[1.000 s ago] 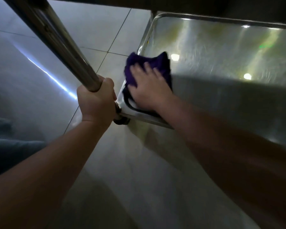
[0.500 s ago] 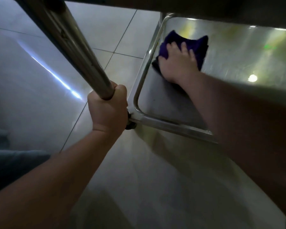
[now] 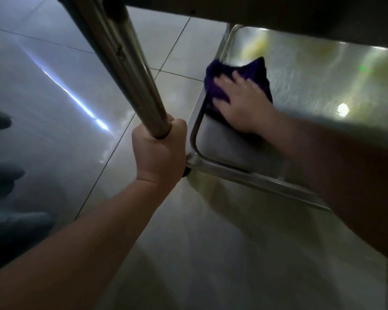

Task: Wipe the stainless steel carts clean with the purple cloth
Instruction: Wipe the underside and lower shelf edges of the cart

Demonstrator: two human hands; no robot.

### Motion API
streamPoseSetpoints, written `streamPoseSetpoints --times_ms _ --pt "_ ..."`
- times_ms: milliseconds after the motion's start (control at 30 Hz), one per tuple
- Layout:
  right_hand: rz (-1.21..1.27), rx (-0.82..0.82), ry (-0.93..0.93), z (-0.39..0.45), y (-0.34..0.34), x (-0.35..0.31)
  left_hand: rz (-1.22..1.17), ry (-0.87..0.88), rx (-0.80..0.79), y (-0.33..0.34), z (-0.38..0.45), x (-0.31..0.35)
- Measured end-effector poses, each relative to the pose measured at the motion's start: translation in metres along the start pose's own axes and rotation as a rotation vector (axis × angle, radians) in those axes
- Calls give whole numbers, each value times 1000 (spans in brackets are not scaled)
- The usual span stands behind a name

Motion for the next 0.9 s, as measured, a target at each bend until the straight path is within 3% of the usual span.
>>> streamPoseSetpoints --times_ms 67,133,400,633,900 --pt "76 -18 179 39 -7 -12 -8 -15 10 0 -1 1" --pt "96 -29 218 53 -7 -27 -17 -27 26 1 -1 1" --pt "84 -33 -174 -65 17 -78 29 -17 55 3 -5 5" --pt "43 -22 -188 -126 20 -83 99 -19 69 2 -8 6" --pt "-41 0 -153 -183 31 -25 219 -109 131 2 -16 9"
Point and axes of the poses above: each hand's wrist, its own z-axis towards the middle knuckle, its own y-axis out of the palm, x = y × z, the point moved 1 cm from there along z, towards the middle knuckle, and after that the axes turned 12 degrees about -z, right-handed, at the moved point
